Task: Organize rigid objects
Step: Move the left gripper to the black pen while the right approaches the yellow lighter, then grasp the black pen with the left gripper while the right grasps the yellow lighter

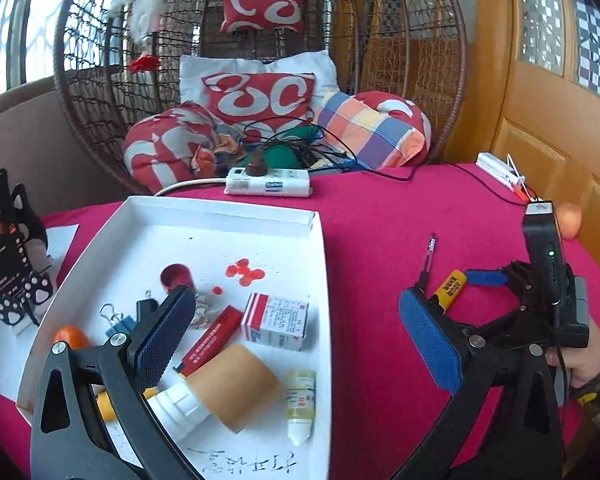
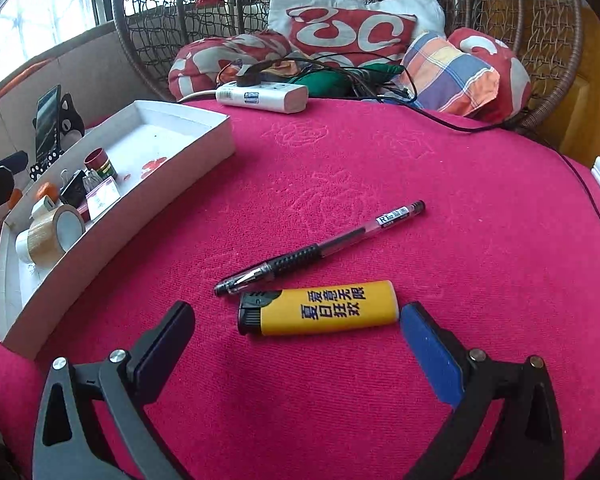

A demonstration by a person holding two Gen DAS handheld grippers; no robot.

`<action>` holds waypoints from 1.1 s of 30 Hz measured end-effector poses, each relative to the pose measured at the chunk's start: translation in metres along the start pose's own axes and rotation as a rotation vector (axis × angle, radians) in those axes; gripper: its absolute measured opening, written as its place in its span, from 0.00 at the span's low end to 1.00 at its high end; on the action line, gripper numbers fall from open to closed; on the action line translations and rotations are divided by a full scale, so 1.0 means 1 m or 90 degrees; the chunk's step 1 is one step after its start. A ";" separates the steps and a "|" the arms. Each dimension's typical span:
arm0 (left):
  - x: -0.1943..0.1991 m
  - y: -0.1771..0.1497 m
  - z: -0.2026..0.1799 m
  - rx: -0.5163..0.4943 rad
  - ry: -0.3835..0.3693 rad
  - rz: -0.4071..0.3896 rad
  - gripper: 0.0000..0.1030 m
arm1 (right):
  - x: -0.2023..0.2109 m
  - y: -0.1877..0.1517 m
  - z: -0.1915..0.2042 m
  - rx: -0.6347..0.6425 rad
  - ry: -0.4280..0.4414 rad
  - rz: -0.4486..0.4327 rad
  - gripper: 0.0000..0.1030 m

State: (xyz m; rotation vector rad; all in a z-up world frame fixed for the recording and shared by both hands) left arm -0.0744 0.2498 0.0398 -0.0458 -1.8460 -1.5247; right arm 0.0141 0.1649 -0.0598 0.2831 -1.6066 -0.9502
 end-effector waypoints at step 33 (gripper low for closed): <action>-0.123 -0.035 -0.139 -0.105 -0.165 0.187 0.11 | 0.069 -0.060 -0.093 -0.154 -0.061 -0.027 0.78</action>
Point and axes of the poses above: each gripper's, at about its wrist camera, not at the fingertips, and x roughly against the way its jaws point, z to its left, y to its top, the point moved 8 cm from there along -x, roughly the way its jaws point, and after that the axes turned 3 degrees about -z, right-handed, at the moved point
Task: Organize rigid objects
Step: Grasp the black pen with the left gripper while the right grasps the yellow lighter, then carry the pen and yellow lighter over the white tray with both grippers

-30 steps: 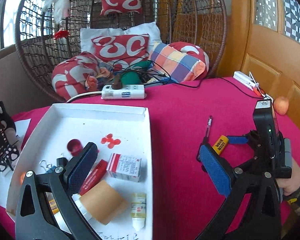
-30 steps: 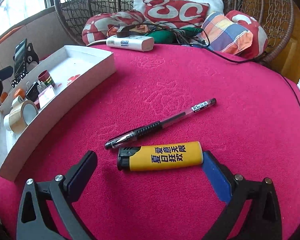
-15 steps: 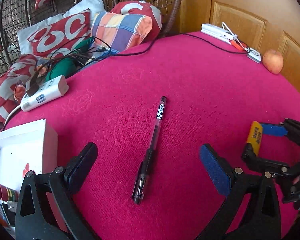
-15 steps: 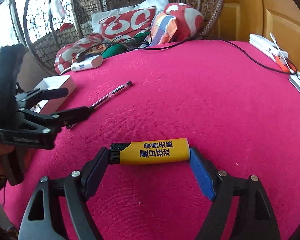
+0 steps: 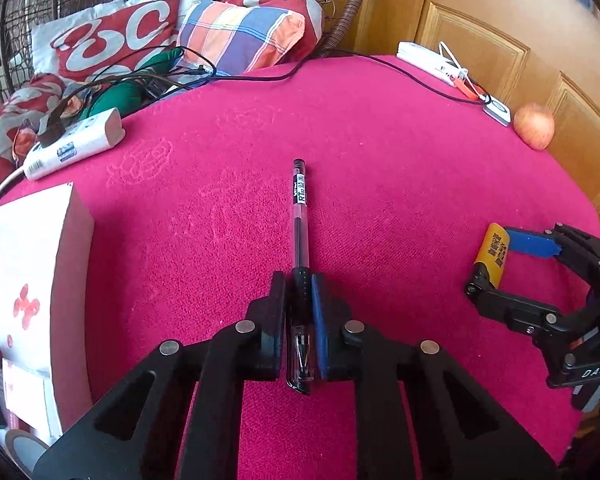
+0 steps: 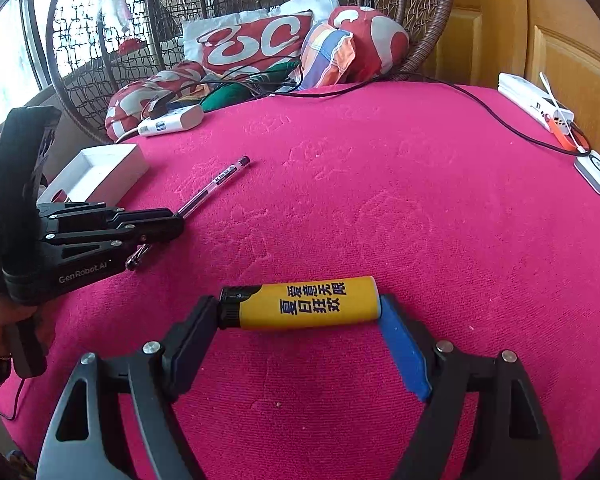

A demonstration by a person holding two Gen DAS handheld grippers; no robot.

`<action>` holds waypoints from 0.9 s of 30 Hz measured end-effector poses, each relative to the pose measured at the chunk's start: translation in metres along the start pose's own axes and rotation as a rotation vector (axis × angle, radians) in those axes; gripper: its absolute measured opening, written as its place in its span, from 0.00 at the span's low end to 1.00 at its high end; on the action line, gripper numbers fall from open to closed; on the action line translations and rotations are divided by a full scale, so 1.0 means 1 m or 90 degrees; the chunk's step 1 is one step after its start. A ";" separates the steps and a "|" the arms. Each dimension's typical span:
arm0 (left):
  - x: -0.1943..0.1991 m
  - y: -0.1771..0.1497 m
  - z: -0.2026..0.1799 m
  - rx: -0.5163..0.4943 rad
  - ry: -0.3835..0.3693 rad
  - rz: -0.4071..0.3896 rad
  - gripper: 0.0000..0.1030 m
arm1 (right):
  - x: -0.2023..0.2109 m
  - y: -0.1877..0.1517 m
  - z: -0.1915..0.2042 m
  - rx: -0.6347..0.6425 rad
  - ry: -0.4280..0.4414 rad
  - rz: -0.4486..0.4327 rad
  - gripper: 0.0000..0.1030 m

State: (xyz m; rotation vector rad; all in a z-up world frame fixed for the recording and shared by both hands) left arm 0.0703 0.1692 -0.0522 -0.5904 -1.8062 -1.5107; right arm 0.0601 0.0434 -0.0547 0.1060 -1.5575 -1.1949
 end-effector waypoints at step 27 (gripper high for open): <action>0.152 -0.004 0.010 0.047 0.018 -0.200 0.11 | 0.045 0.032 0.054 0.052 0.001 -0.083 0.78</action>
Point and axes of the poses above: each gripper's, at about its wrist camera, not at the fingertips, and x roughly against the way its jaws point, z to its left, y to its top, the point moved 8 cm from there along -x, roughly the way its jaws point, and after that the axes turned 3 degrees about -z, right-handed, at the moved point
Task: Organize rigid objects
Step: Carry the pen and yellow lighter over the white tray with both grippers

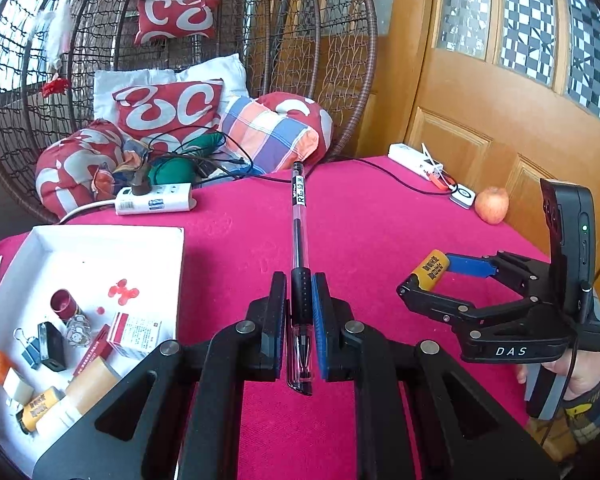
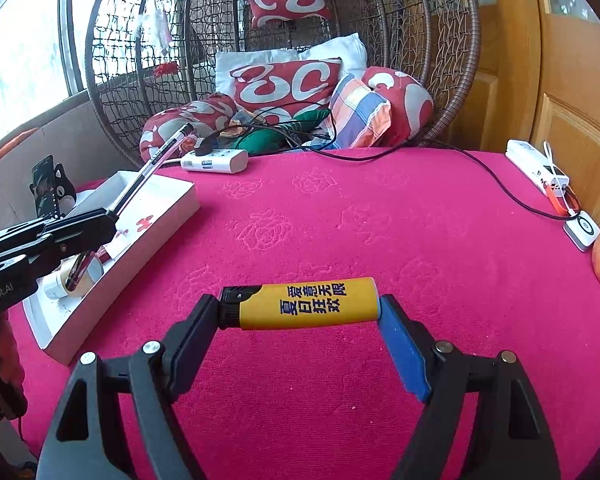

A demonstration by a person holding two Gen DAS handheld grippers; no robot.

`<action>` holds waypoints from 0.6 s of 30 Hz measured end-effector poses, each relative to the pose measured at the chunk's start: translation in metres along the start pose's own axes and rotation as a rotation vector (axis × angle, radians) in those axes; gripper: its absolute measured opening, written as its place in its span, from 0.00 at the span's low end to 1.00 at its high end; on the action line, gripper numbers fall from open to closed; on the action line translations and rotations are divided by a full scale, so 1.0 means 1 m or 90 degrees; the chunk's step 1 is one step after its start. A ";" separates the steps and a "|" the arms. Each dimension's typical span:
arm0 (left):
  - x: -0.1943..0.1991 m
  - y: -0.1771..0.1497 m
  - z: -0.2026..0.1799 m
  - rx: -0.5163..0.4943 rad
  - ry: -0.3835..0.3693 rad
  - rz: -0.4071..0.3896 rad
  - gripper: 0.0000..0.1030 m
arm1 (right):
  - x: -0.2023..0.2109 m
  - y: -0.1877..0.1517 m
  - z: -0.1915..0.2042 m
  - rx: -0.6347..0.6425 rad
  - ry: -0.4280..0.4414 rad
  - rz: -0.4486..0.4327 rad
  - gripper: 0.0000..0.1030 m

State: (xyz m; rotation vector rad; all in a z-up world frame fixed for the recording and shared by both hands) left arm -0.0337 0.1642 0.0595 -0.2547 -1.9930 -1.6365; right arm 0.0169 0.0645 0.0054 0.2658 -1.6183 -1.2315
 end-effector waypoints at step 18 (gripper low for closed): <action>0.071 -0.003 0.116 0.106 0.146 -0.080 0.11 | -0.007 0.026 0.073 0.068 0.063 -0.007 0.78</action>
Point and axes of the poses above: each gripper's, at about its wrist camera, not at the fingertips, and x roughly against the way its jaws point, z to its left, y to its top, the point moved 8 cm from there along -x, roughly the way its jaws point, and after that the axes turned 3 degrees about -z, right-handed, at the moved point
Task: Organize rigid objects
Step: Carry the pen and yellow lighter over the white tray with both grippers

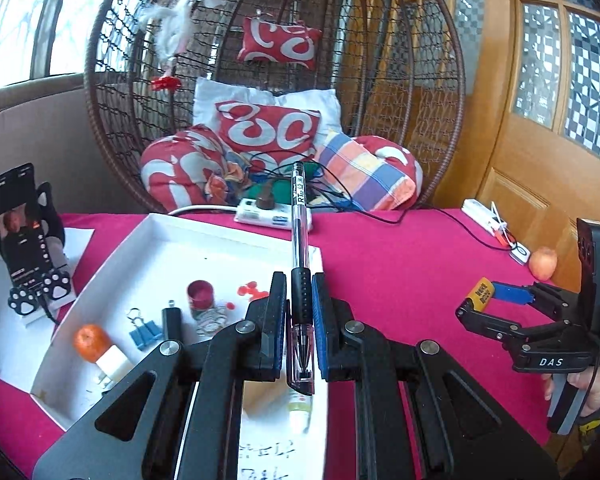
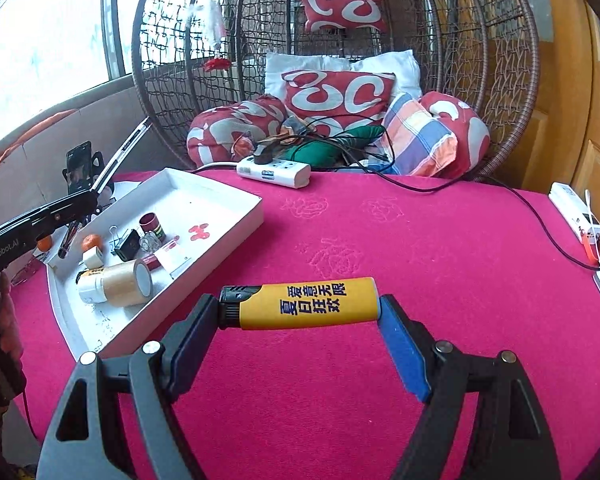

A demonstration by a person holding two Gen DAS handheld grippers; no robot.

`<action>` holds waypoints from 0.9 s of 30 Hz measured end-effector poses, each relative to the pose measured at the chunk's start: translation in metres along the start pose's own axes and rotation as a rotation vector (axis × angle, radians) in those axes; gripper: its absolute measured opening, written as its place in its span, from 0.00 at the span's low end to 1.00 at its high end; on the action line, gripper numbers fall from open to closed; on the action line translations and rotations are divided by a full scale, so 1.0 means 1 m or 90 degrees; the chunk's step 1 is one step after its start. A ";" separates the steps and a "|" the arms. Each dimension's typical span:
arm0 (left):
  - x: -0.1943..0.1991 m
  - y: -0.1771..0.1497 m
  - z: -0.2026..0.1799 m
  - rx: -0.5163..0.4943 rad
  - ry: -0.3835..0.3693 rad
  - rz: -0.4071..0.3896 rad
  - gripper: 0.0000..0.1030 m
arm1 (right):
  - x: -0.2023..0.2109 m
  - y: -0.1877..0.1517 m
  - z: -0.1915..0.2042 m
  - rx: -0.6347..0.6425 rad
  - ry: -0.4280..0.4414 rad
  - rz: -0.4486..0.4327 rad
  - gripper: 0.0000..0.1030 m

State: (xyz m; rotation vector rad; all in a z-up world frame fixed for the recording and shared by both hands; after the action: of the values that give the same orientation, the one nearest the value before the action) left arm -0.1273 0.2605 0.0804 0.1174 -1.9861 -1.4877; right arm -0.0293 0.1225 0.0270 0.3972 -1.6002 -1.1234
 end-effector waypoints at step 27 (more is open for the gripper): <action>0.010 -0.027 0.106 0.042 0.158 0.018 0.11 | -0.046 0.059 0.132 0.093 0.155 -0.006 0.78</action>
State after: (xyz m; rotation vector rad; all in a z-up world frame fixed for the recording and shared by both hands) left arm -0.2001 0.3344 0.0455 0.2868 -1.8289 -1.3209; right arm -0.1132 0.2461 0.0540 0.6135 -1.4696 -0.9294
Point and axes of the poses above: each gripper's, at about its wrist camera, not at the fingertips, and x roughly against the way its jaws point, z to its left, y to its top, the point moved 8 cm from there along -x, roughly the way its jaws point, and after that the axes turned 3 degrees about -z, right-handed, at the moved point
